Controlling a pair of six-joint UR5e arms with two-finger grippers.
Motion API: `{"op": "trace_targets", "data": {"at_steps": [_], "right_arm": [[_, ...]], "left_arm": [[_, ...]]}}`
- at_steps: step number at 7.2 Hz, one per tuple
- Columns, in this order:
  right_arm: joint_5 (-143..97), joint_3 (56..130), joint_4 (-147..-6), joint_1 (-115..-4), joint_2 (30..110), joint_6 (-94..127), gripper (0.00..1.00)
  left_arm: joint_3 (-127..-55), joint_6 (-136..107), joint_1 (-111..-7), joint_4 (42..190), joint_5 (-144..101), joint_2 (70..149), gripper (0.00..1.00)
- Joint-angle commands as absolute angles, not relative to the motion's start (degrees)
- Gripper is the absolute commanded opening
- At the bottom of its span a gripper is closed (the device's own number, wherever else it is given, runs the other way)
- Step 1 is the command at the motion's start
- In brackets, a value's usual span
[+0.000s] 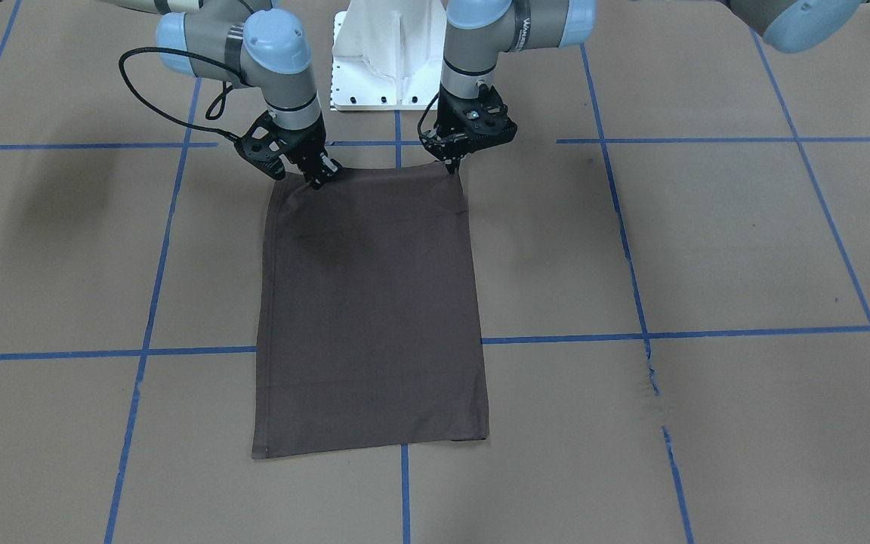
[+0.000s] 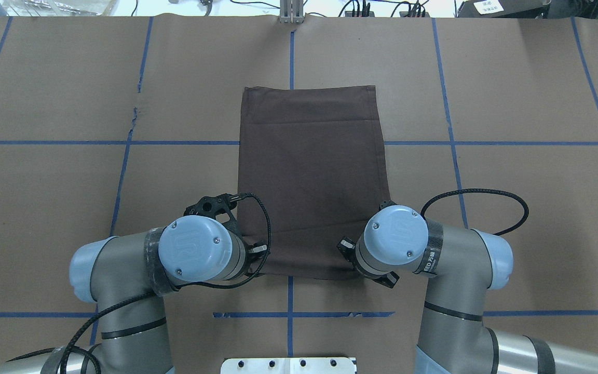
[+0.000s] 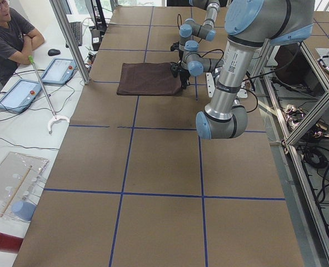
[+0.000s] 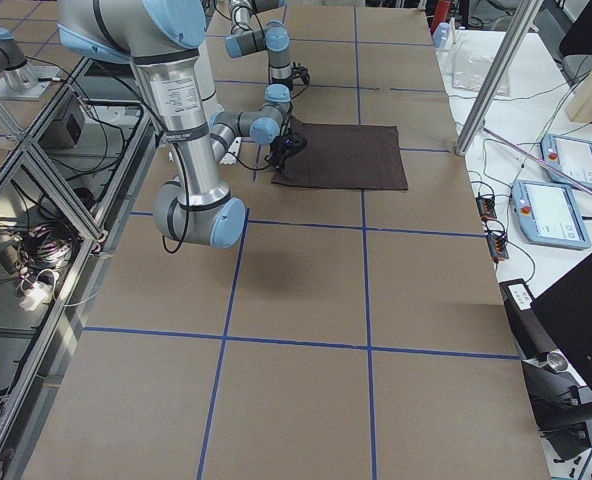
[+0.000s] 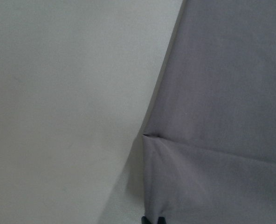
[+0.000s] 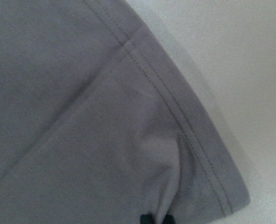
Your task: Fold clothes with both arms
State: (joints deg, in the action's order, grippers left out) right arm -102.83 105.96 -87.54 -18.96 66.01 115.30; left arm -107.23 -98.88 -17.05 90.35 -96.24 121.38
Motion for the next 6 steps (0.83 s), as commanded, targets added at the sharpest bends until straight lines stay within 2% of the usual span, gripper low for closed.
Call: {"op": "trace_targets", "data": {"at_steps": [1, 5, 6], "right_arm": [[-102.92, 107.49, -87.54, -19.42, 66.01, 115.57, 0.00], [-103.27, 107.93, -87.36, -19.69, 65.92, 115.49, 0.00], [-103.88, 108.71, -86.93, -19.86, 66.09, 115.40, 0.00]], "left_arm": [[-107.23, -98.88, -17.05, 90.35, -96.24, 121.38, 0.00], [-108.28, -98.88, -17.14, 90.09, -96.24, 121.12, 0.00], [-110.37, -98.88, -17.14, 87.56, -96.24, 120.94, 0.00]]}}
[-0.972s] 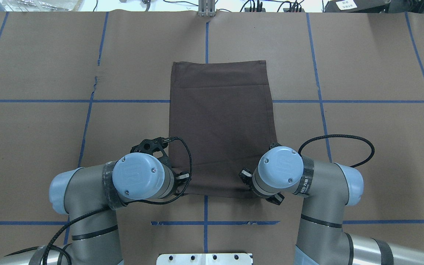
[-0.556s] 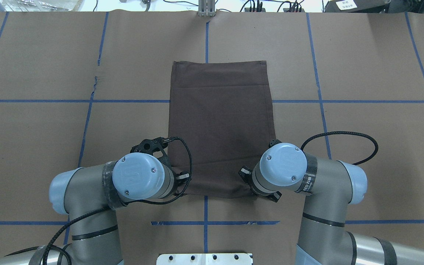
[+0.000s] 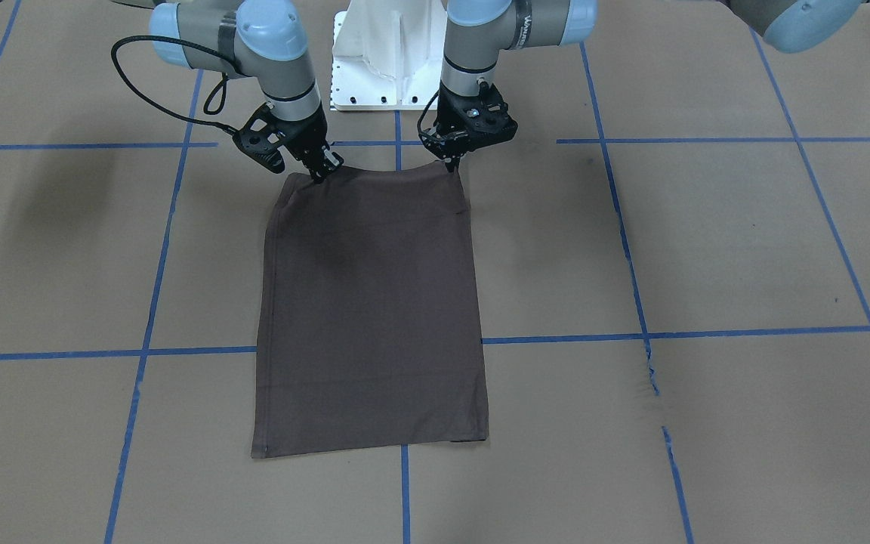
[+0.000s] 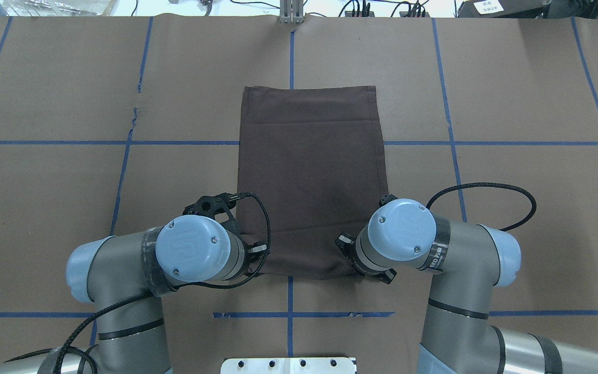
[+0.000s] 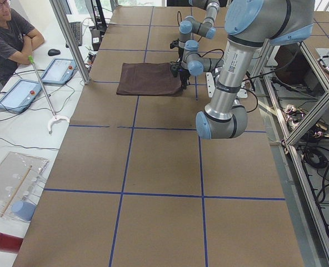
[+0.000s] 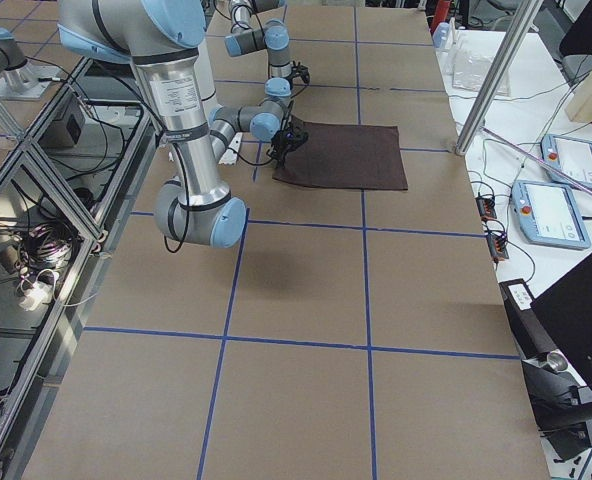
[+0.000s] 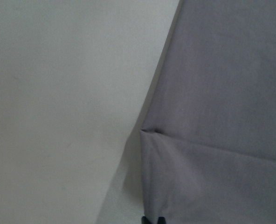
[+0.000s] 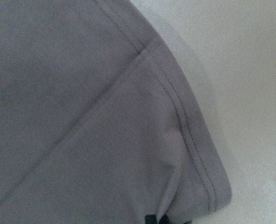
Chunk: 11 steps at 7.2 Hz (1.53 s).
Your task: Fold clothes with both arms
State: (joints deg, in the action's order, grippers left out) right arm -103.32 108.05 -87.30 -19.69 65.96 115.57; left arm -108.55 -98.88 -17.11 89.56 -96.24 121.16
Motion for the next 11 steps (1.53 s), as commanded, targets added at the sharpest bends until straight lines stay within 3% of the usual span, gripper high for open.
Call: {"op": "trace_targets", "data": {"at_steps": [1, 5, 9, 11], "right_arm": [[-104.32, 110.46, -86.84, -19.95, 66.44, 115.40, 0.00], [-109.95, 116.71, -86.84, -19.16, 66.71, 115.49, 0.00], [-109.07, 114.53, -86.75, -21.60, 64.61, 111.20, 0.00], [-109.77, 110.24, -86.92, -28.62, 61.11, 109.08, 0.00]], "left_arm": [[-113.00, -98.88, -16.96, 85.45, -96.24, 120.50, 0.00], [-125.58, -99.84, -10.38, 81.93, -97.37, 113.91, 0.00], [-124.63, -98.53, -15.96, 81.30, -98.61, 114.96, 0.00], [-118.43, -96.59, -25.35, 81.73, -102.28, 120.12, 0.00]]}}
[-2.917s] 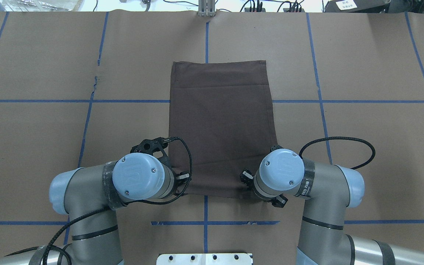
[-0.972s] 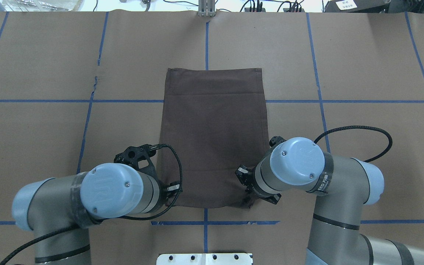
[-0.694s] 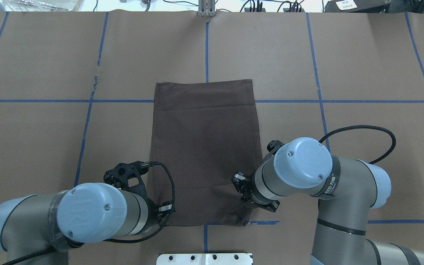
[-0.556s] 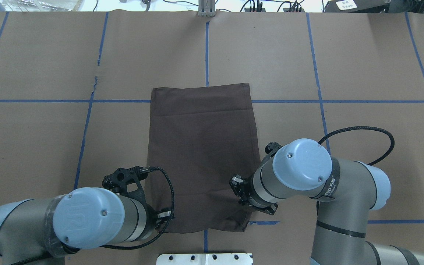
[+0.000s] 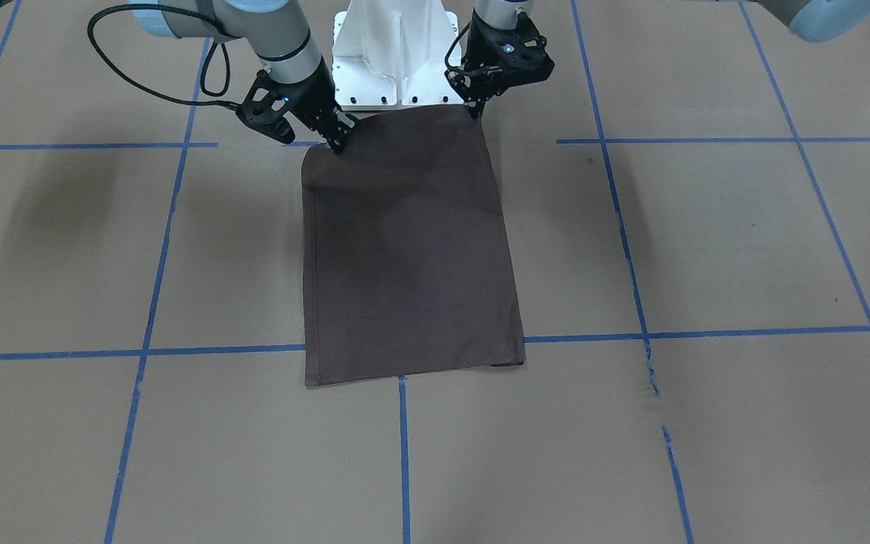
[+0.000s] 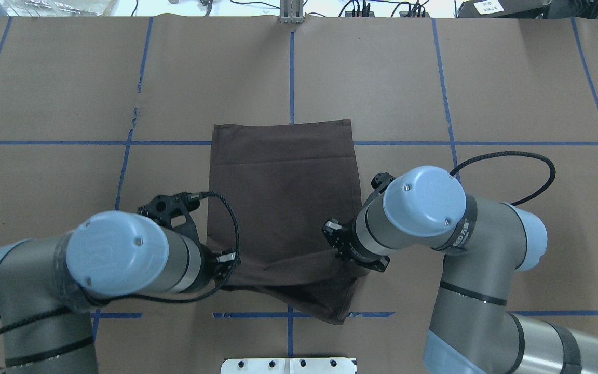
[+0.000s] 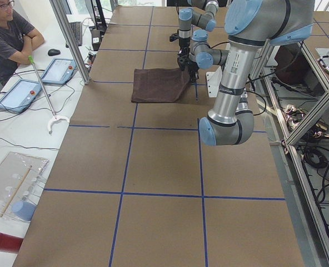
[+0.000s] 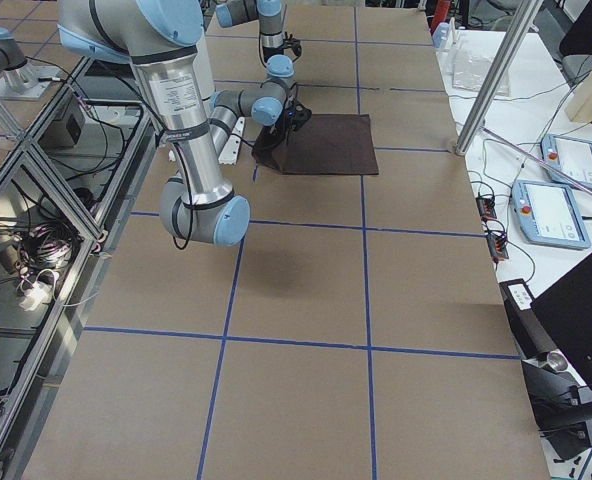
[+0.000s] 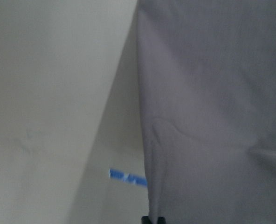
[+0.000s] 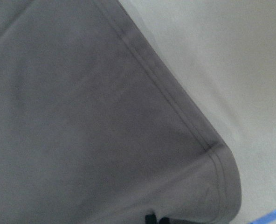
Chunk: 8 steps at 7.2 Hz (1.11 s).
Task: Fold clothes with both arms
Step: 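Lift the near corners with both grippers and fold them over toward the far edge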
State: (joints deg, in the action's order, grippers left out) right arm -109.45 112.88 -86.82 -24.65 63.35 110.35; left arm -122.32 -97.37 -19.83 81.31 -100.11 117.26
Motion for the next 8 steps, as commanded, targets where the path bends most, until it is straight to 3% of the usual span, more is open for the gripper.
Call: {"op": "trace_targets", "data": {"at_steps": [1, 4, 8], "right_arm": [[-110.65, 105.69, -86.92, -31.09, 57.08, 108.90, 0.00], [-111.45, 92.68, -86.75, -34.71, 47.23, 107.31, 0.00], [-111.53, 81.33, -79.55, -37.09, 44.49, 106.44, 0.00]], "left_arm": [[-114.04, -95.46, -28.01, 82.52, -102.48, 122.84, 0.00], [-106.28, -90.64, -34.44, 88.31, -102.57, 123.49, 0.00], [-95.14, -90.44, -36.82, 98.50, -102.39, 126.11, 0.00]]}}
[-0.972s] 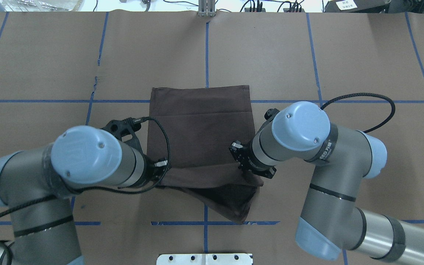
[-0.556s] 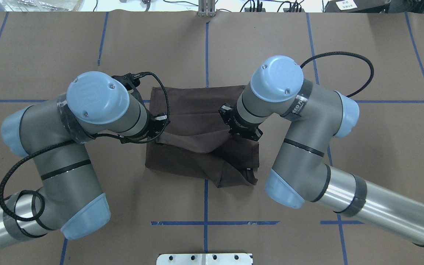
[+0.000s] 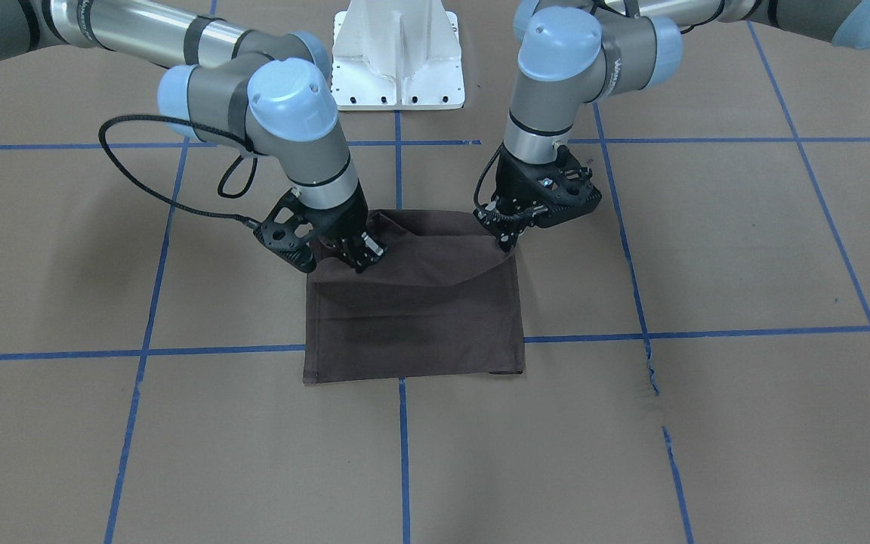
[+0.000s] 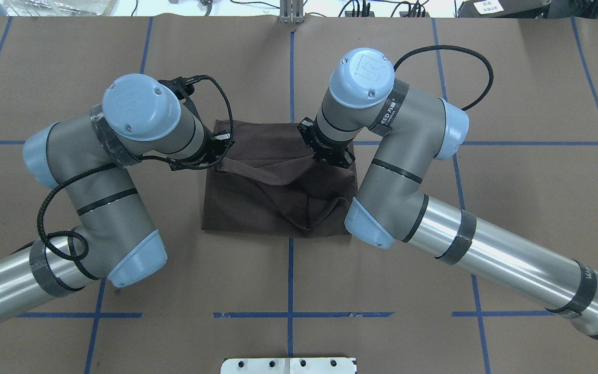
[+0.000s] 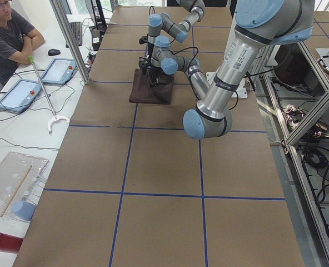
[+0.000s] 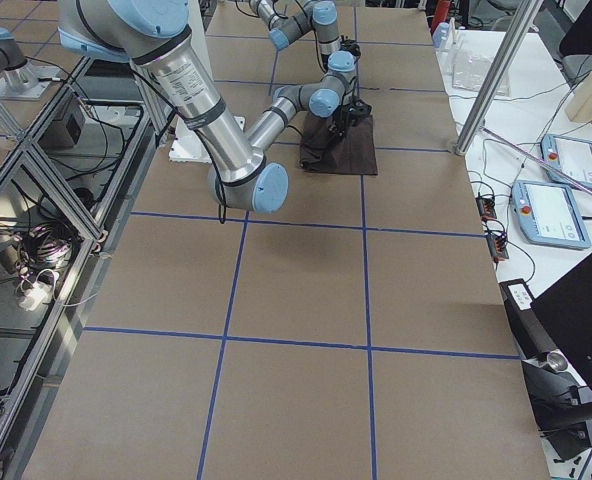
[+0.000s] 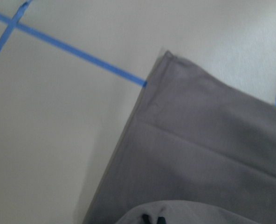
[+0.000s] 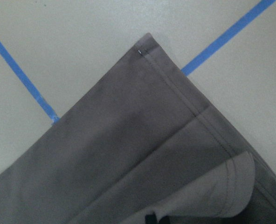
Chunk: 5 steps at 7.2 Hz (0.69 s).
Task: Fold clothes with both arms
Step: 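Lift the near corners with both grippers and fold them over toward the far edge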
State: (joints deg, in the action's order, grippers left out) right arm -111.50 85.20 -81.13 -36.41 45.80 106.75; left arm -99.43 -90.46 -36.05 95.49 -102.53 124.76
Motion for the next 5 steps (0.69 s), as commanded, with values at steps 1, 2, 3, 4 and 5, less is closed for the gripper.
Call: {"op": "trace_targets", "data": {"at_steps": [1, 2, 3, 4, 5], "right_arm": [[-111.45, 75.47, -76.93, -37.87, 41.95, 106.44, 0.00], [-111.53, 67.41, -73.95, -39.80, 38.01, 103.48, 0.20], [-111.36, 60.45, -73.39, -42.08, 34.58, 92.92, 0.99], [-111.53, 58.64, -73.30, -44.80, 34.11, 82.29, 1.00], [-111.45, 58.01, -73.30, -45.87, 34.10, 76.35, 1.00]], "left_arm": [[-88.14, -90.27, -38.13, 104.44, -102.39, 127.34, 0.00], [-79.98, -89.13, -41.36, 108.24, -102.39, 130.57, 0.00], [-71.54, -81.38, -43.57, 111.94, -101.87, 133.04, 0.99], [-69.02, -76.34, -46.46, 115.89, -101.34, 133.07, 1.00], [-68.82, -73.24, -46.93, 116.36, -101.34, 133.07, 1.00]]}}
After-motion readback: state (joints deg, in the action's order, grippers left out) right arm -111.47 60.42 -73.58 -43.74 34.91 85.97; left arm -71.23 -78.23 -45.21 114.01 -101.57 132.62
